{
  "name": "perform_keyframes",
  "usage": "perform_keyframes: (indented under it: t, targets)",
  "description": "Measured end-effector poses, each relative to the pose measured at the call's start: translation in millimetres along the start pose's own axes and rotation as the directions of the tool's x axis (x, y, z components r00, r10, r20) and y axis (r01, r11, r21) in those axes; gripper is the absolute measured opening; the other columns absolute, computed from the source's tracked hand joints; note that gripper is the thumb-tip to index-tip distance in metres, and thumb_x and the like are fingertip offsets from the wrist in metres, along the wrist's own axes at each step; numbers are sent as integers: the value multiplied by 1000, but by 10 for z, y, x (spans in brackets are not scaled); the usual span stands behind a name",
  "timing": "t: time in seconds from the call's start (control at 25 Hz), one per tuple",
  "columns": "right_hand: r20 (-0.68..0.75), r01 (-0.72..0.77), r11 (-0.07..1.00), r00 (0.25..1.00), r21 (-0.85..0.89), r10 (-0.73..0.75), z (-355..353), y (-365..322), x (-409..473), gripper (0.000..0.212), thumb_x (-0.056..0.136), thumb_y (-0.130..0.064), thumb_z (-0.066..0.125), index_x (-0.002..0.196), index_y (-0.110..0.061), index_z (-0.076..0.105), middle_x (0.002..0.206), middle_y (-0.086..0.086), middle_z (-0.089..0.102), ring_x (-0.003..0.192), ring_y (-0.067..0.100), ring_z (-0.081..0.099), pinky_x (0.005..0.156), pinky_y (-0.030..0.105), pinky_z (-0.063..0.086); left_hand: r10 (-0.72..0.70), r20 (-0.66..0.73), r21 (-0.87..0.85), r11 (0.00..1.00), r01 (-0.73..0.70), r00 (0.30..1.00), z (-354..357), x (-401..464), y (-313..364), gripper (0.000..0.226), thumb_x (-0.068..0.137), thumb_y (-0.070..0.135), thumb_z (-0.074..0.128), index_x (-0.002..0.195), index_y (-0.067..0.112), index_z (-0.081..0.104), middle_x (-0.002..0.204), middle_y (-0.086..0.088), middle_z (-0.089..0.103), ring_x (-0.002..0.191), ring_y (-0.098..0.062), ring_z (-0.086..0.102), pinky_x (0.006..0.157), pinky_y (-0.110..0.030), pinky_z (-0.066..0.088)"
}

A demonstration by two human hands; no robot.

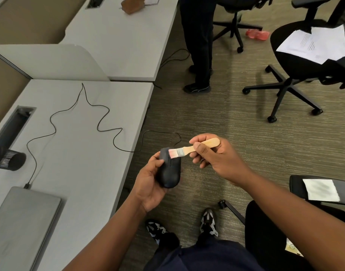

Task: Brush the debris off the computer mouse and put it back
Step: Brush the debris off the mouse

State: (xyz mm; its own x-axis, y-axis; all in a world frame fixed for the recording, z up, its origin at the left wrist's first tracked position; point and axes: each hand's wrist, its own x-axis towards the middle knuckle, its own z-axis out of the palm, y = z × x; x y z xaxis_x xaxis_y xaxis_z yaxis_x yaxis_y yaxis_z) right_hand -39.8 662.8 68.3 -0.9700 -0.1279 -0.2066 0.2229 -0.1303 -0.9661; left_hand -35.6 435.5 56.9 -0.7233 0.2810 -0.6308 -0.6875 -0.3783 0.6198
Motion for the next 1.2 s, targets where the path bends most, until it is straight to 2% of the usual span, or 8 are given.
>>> perform_keyframes:
  t: [0.2,0.4,0.64,0.76,0.88,0.96,1.08,1.2]
  targets:
    - [-92,-11,997,996,-75,4,-21,5,4,11,104,-21,63,103,-18,74,83,6,79,72,15,72,58,27,55,-17,188,75,997,2,982,-65,-32,24,95,76,-11,66,151,44,46,152,-21,49,116,-44,70,91,-56,62]
    - [-122,55,997,991,-59,-62,-49,-48,13,11,104,-25,63,106,-24,73,89,4,78,77,16,72,62,28,58,-44,274,268,963,-32,961,-66,-74,33,119,73,-29,62,153,53,31,156,-10,40,118,-34,72,90,-45,62]
    - [-38,-1,993,999,-118,-4,-50,-145,-6,17,100,-21,58,98,-13,73,80,8,77,70,17,70,59,28,55,-27,262,492,864,-109,965,-53,-74,13,126,71,-19,73,152,62,21,156,-6,40,129,-36,63,105,-56,53]
    - [-71,28,995,997,-94,-35,-49,-228,-1,18,96,-24,57,97,-14,72,79,9,77,69,18,69,58,26,54,30,274,610,767,-198,961,-42,-90,18,124,74,-12,80,148,68,20,154,-5,45,129,-30,64,103,-53,57]
    - [-65,70,979,994,-192,-84,44,-214,13,15,104,-24,58,104,-21,73,85,6,79,74,16,71,62,29,57,82,293,697,663,-272,953,-16,-91,28,123,75,-3,84,150,65,15,148,1,48,127,-17,63,92,-41,63]
    - [-54,46,965,997,-258,-62,81,-229,16,17,97,-29,58,95,-25,75,80,4,78,69,12,70,60,28,56,119,281,723,626,-291,952,-6,-91,21,123,75,-2,85,152,61,13,146,5,47,122,-7,64,88,-35,63]
    - [-72,21,967,997,-254,-41,60,-289,14,24,82,-40,56,82,-25,75,71,2,77,61,9,68,55,24,52,141,274,741,600,-302,952,-43,-96,14,123,75,-1,86,152,59,11,143,10,44,116,0,65,86,-35,64]
    - [-88,91,959,989,-269,-119,74,-282,20,17,95,-28,58,92,-26,75,79,2,78,67,14,72,59,26,58,129,294,762,567,-314,947,-58,-84,10,123,74,4,87,153,58,9,136,24,47,113,1,65,87,-39,66]
